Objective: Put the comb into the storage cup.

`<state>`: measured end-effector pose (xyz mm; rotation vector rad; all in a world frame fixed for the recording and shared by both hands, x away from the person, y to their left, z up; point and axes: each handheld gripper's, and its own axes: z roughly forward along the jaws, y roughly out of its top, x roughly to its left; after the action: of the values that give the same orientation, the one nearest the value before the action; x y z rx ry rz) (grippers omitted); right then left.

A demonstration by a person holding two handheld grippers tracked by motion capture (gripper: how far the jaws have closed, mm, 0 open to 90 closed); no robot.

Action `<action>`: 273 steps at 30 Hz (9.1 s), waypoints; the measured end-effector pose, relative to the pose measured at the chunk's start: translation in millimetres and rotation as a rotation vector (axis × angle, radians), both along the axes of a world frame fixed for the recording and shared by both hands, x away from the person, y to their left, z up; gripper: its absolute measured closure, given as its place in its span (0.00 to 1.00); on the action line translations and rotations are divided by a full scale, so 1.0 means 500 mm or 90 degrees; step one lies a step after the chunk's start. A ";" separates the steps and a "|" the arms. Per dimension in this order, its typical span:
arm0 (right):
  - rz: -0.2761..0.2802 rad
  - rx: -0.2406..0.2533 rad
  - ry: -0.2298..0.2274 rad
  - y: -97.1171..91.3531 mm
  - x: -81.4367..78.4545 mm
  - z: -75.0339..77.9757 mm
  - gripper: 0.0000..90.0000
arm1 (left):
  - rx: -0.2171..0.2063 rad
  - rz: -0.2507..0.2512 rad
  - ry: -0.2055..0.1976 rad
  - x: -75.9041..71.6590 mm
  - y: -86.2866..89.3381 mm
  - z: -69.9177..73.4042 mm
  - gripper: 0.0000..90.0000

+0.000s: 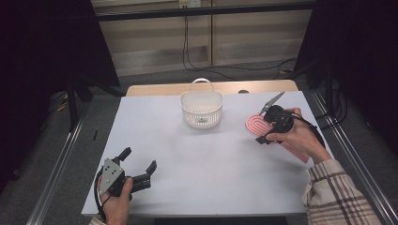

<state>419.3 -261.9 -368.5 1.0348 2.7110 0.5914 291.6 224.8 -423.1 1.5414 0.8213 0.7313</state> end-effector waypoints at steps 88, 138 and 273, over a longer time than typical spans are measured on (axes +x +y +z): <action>-0.121 0.226 -0.276 -0.021 -0.022 0.094 0.22 | -0.001 -0.002 0.000 0.000 0.000 0.000 0.02; -0.089 0.346 -0.399 0.031 -0.020 0.135 0.22 | -0.004 0.000 -0.002 -0.002 0.001 0.001 0.02; -0.144 0.463 -0.437 0.280 0.224 0.135 0.22 | -0.022 -0.011 0.003 -0.004 0.002 0.000 0.01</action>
<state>531.1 -122.0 -300.8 0.9873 1.7655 1.5973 289.5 225.6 -423.1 1.5181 0.8191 0.6985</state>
